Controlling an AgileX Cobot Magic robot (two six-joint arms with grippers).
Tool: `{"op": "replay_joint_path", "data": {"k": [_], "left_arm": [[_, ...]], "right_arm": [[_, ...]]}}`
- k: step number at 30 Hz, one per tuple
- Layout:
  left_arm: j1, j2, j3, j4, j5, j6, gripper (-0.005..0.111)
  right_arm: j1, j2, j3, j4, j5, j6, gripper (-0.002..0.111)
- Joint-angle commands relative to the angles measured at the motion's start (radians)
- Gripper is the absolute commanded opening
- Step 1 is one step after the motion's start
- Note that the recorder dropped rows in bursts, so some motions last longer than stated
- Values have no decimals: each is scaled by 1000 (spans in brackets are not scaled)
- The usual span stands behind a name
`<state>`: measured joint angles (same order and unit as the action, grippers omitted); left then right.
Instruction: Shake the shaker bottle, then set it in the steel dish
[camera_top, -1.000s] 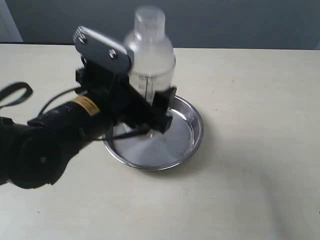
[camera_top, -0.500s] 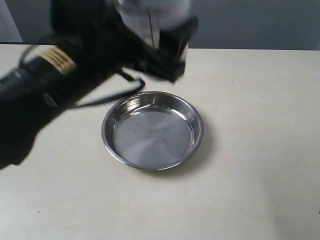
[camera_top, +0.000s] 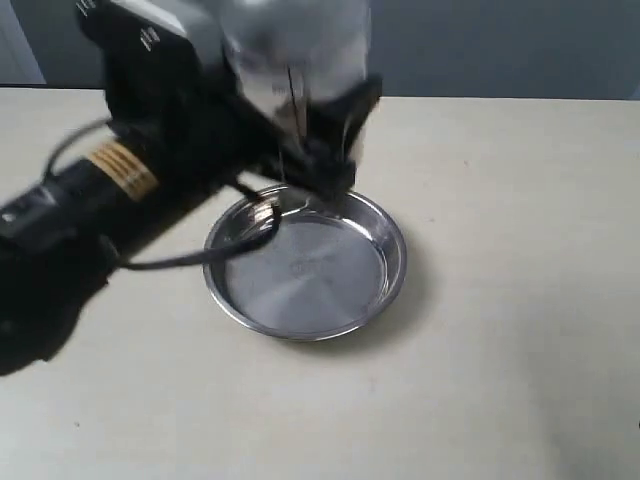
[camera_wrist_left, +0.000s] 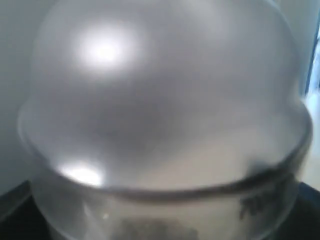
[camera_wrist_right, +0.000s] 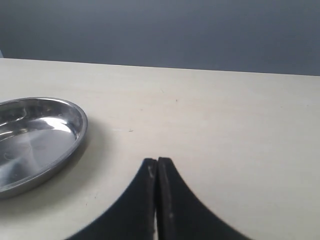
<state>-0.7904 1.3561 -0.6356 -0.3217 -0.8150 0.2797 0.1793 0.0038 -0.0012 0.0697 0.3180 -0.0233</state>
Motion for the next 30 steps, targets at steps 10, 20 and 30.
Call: {"op": "replay_joint_path", "data": {"k": [10,20,30], "left_arm": [[30,113,70,-123,52,41,0],[24,21,-10,-394,90,214,0],[-52,-82,-55,-79,-44,116,0]], "right_arm": [[0,-4,1,-5,-13,-3,-1],[0,-4,1,-5,-13,-3,-1],[0,-4,1,-5,-13,-3,-1]]}}
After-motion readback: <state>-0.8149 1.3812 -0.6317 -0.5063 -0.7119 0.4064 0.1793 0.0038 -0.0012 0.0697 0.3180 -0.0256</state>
